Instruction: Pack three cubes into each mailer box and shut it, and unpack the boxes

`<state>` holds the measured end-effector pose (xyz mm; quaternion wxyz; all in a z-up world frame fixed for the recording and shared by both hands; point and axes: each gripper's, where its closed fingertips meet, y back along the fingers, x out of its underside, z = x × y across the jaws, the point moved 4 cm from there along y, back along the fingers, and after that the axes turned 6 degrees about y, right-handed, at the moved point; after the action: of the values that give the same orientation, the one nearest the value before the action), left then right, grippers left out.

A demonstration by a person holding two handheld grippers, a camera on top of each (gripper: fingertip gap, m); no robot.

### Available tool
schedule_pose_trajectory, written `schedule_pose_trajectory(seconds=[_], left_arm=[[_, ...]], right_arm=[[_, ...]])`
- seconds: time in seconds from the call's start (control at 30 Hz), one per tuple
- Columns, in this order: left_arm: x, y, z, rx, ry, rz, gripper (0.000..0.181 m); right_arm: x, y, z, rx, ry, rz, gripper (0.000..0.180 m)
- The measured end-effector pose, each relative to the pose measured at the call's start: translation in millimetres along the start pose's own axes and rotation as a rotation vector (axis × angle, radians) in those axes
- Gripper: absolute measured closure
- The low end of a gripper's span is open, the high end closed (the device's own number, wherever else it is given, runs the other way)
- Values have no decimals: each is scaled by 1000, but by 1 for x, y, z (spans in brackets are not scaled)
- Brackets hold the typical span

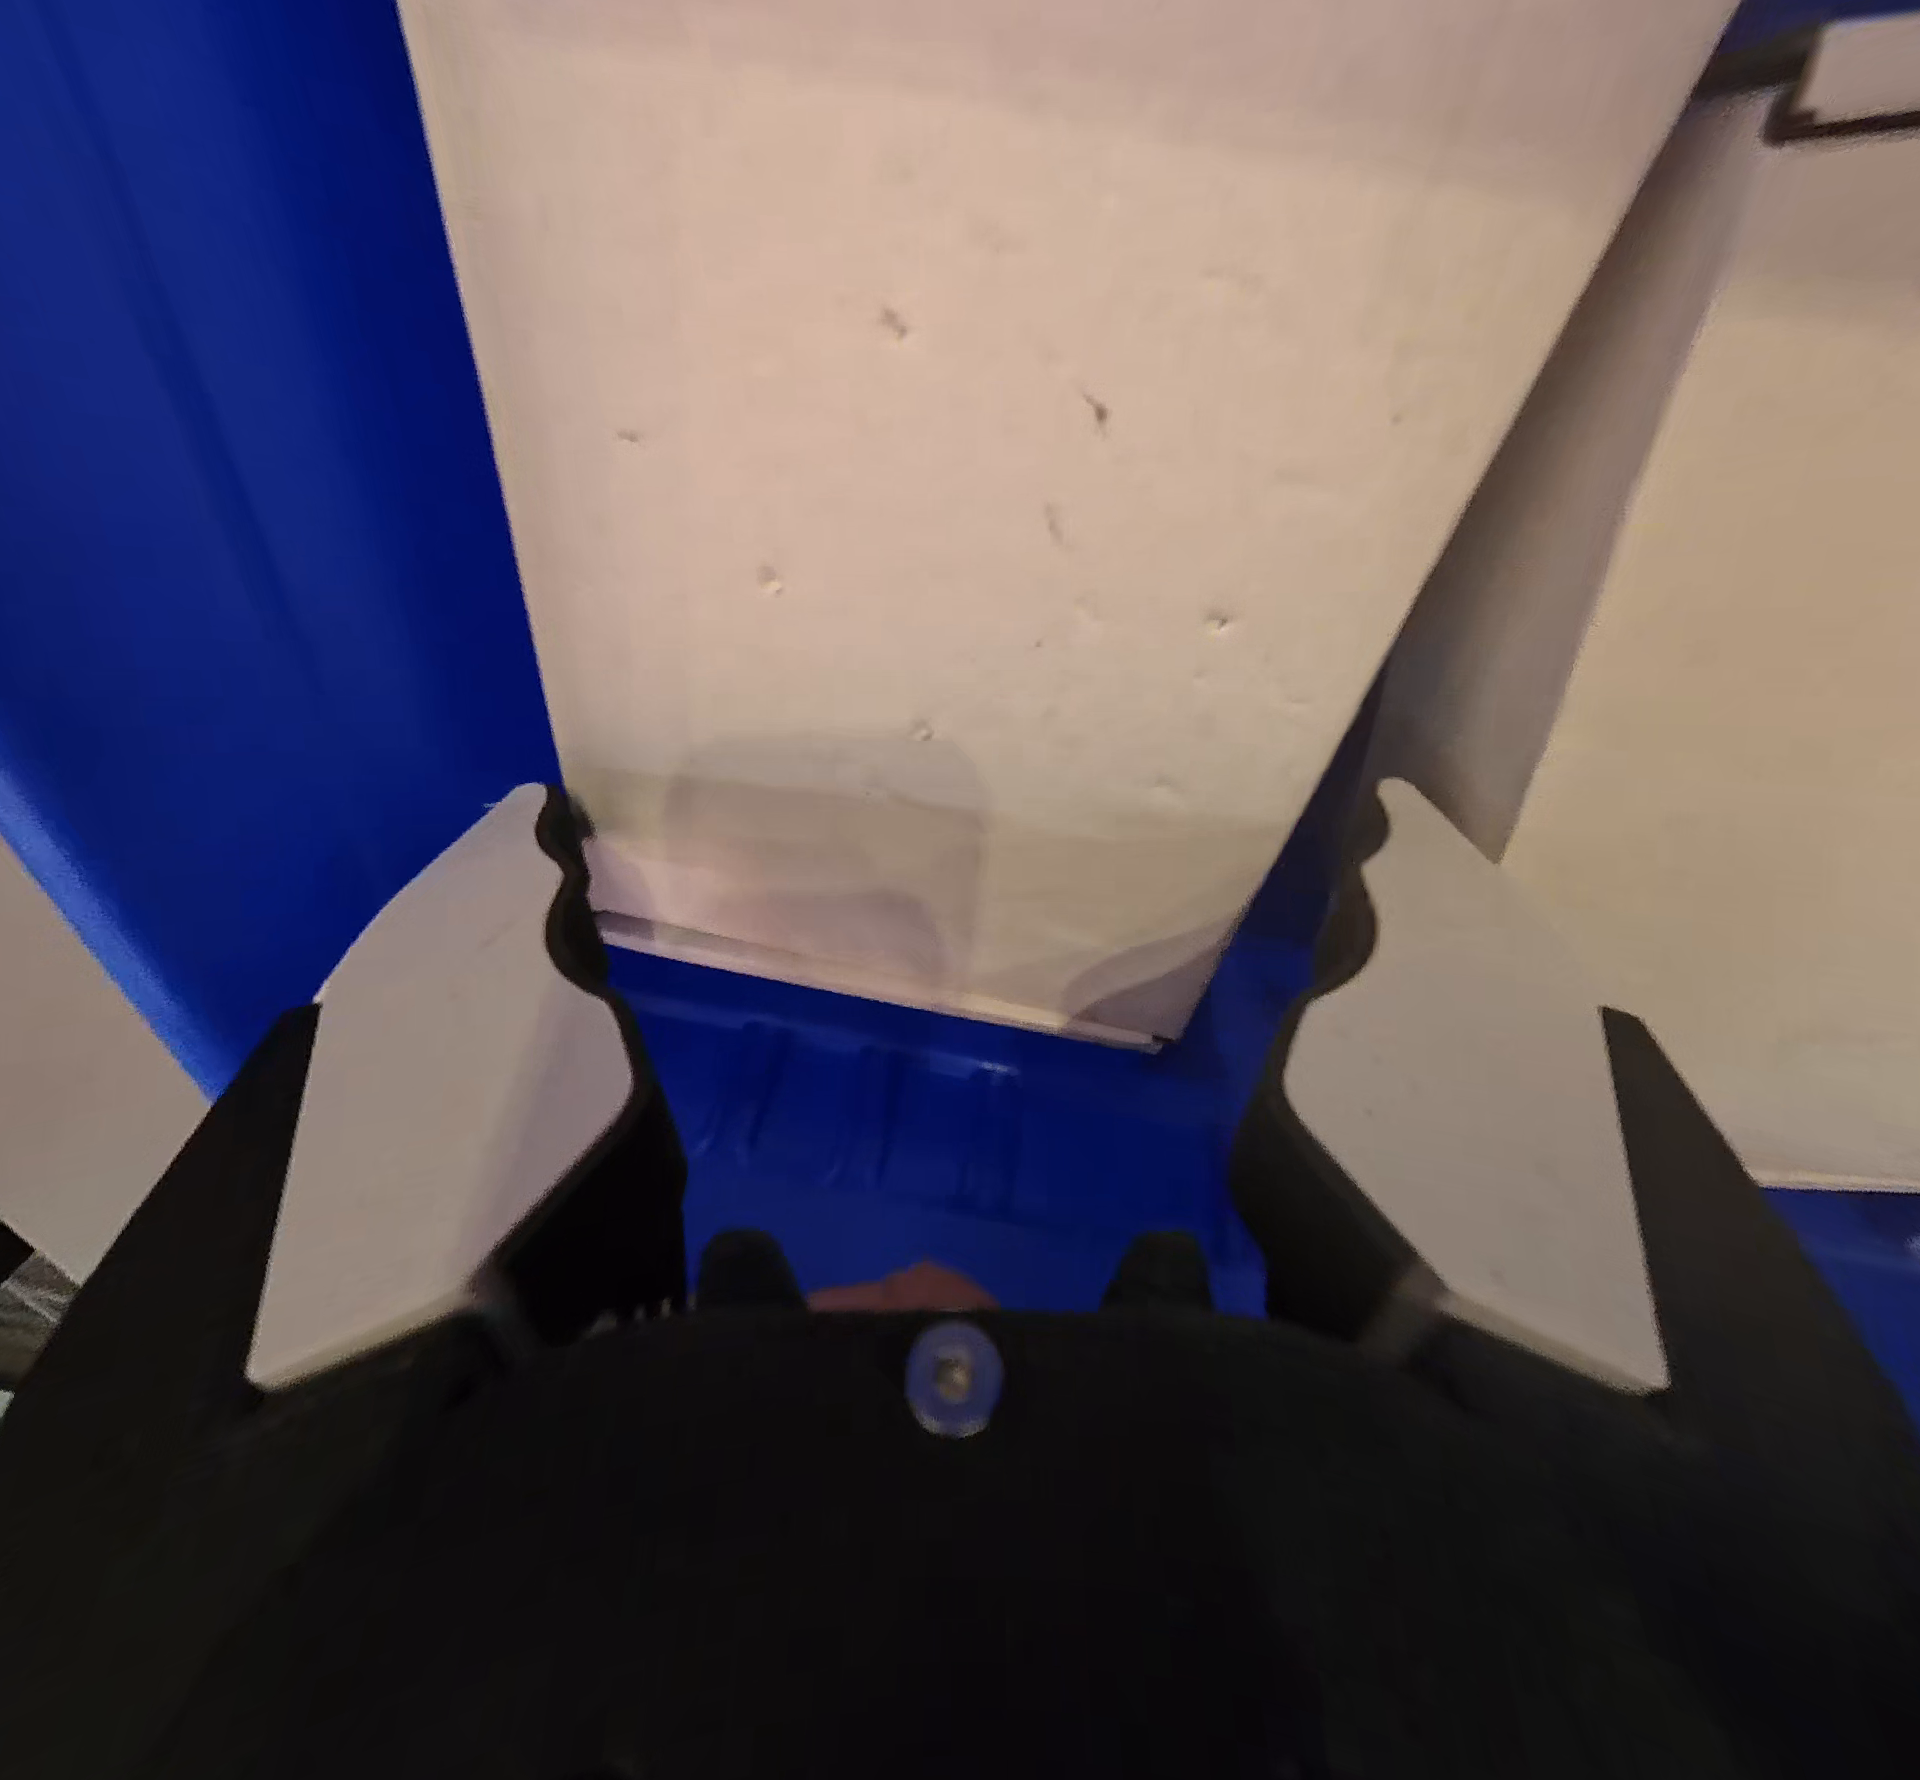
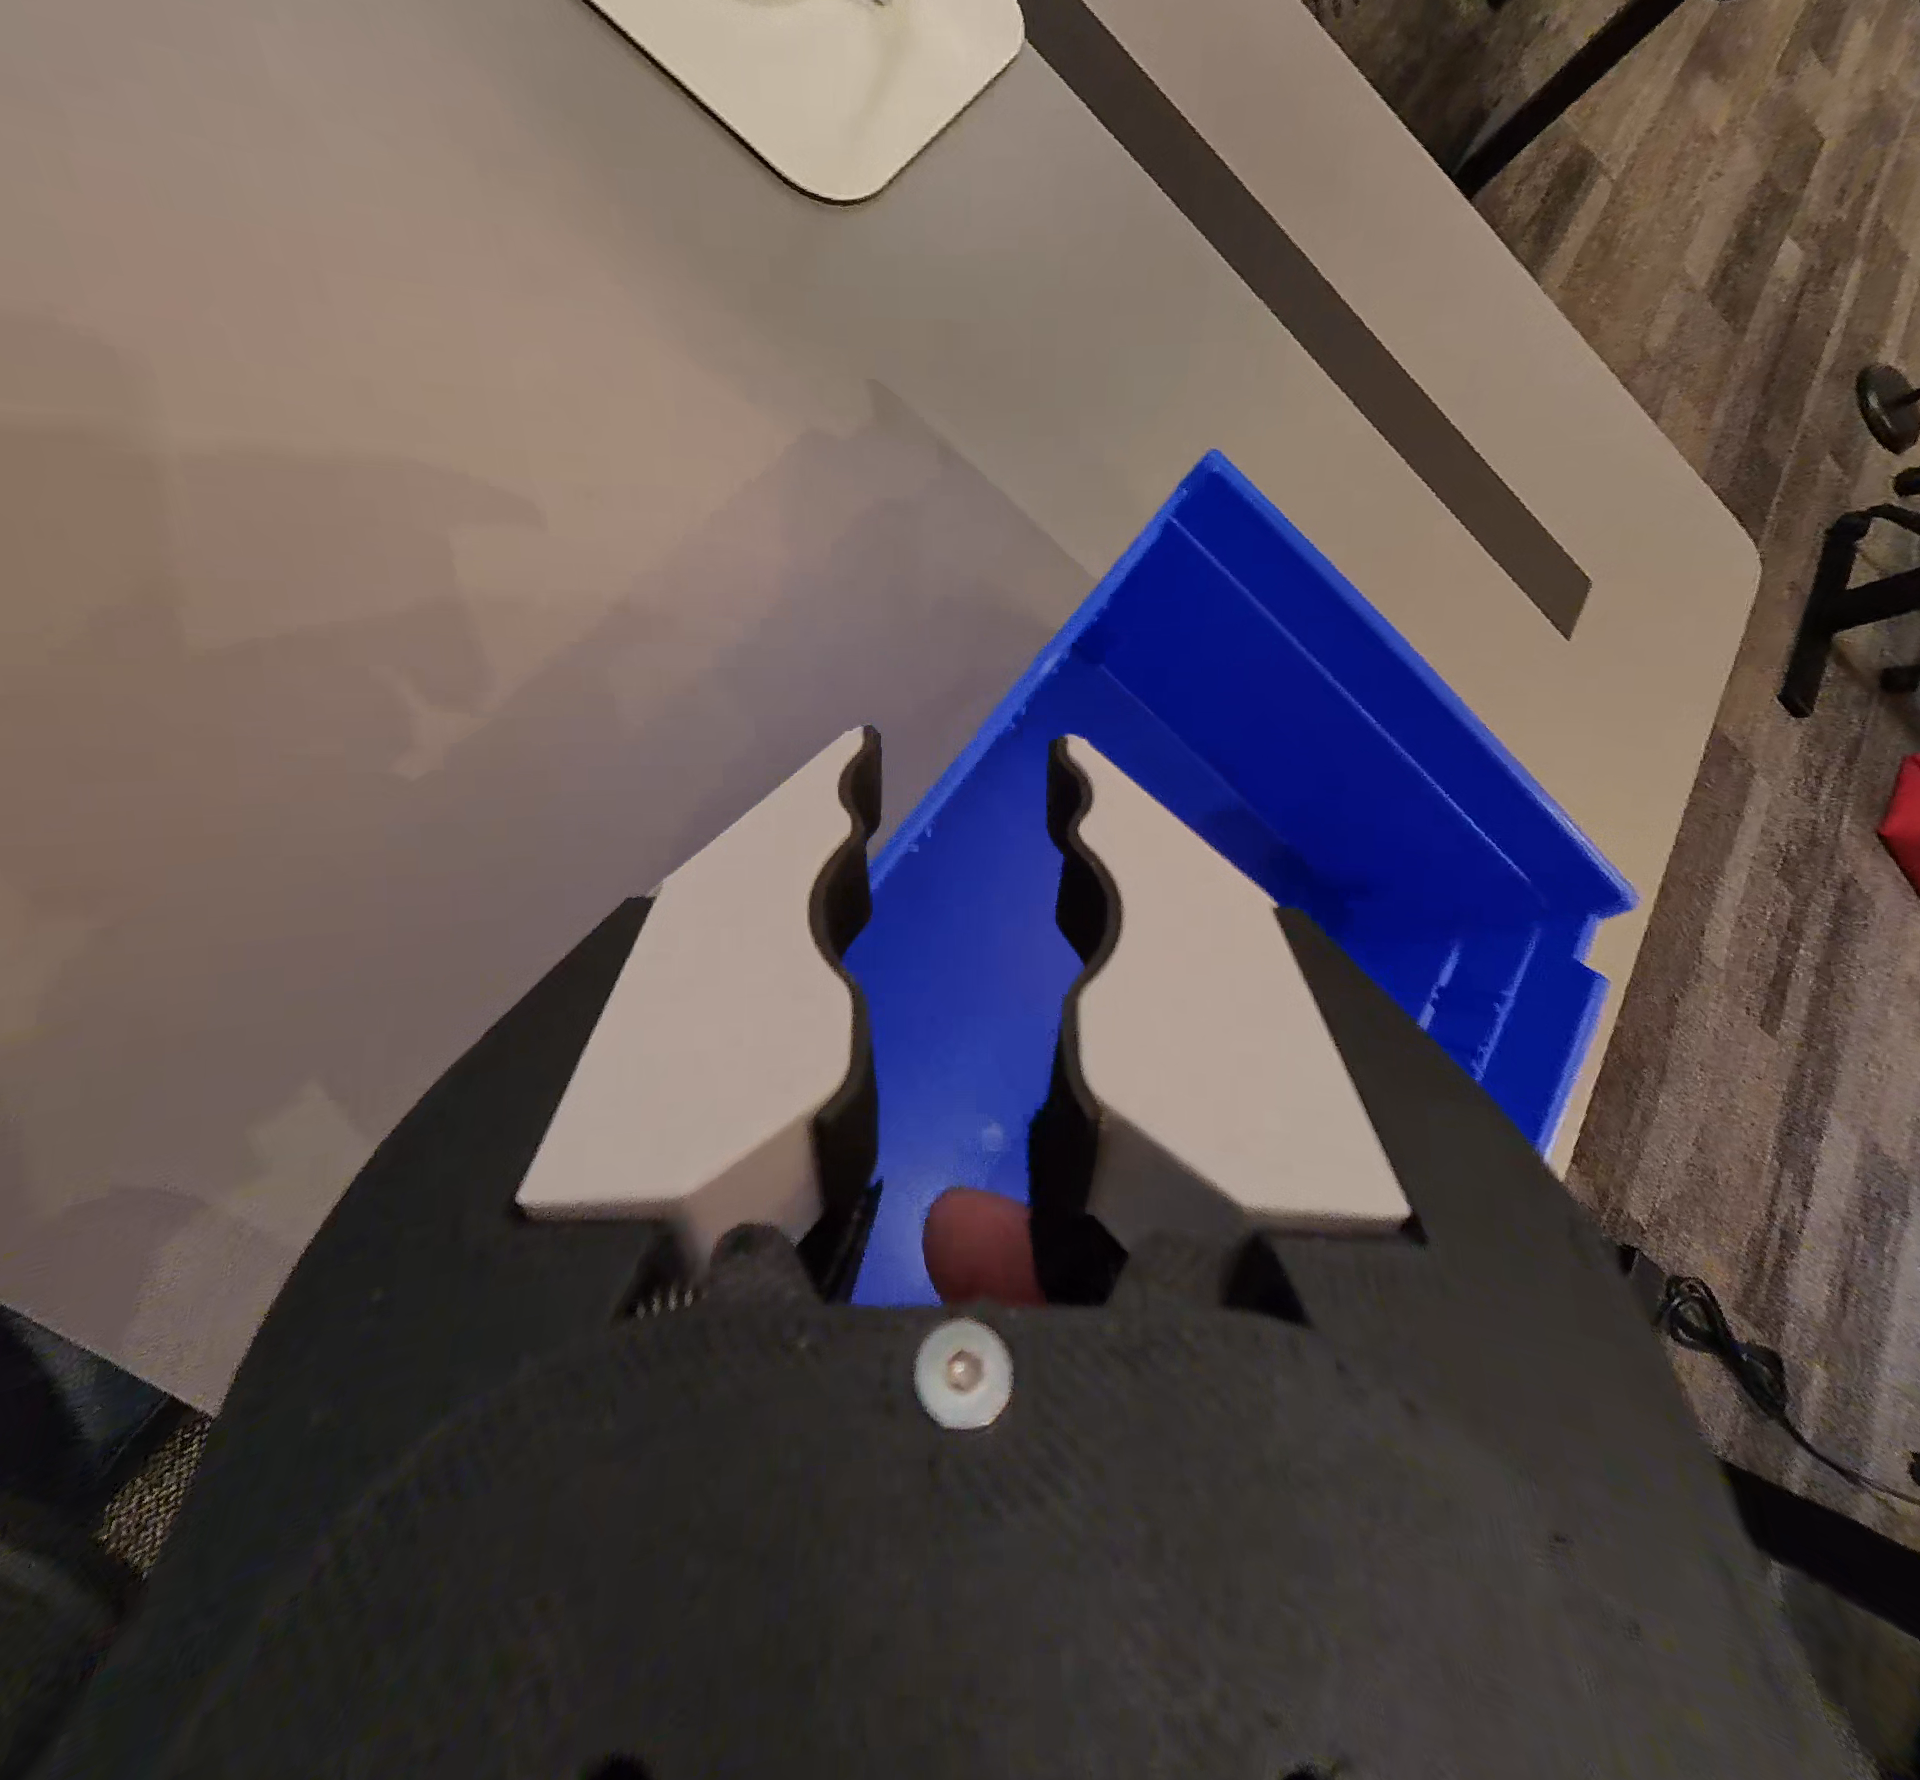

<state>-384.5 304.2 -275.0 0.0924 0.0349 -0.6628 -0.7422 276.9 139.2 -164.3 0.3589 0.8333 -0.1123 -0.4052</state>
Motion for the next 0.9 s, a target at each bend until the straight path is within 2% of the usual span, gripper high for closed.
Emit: schedule_pose_trajectory(seconds=[0.03,0.13,0.17,0.47,0.7,0.9], left_arm=[[0,0,0,5,-1,2,48],[-2,0,0,-4,21,7,50],[-2,1,2,-24,10,16,58],[-3,10,-5,-20,40,-71,61],[10,39,2,-76,102,-102,62],[15,74,4,-74,179,-158,62]], right_arm=[[-3,-2,2,-5,5,-3,150],[-11,-6,11,-20,17,-17,150],[-13,-7,13,-27,20,-21,150],[-24,-15,29,-67,55,-35,152],[-40,-16,43,-95,79,-82,147],[-68,-12,61,-90,145,-162,132]])
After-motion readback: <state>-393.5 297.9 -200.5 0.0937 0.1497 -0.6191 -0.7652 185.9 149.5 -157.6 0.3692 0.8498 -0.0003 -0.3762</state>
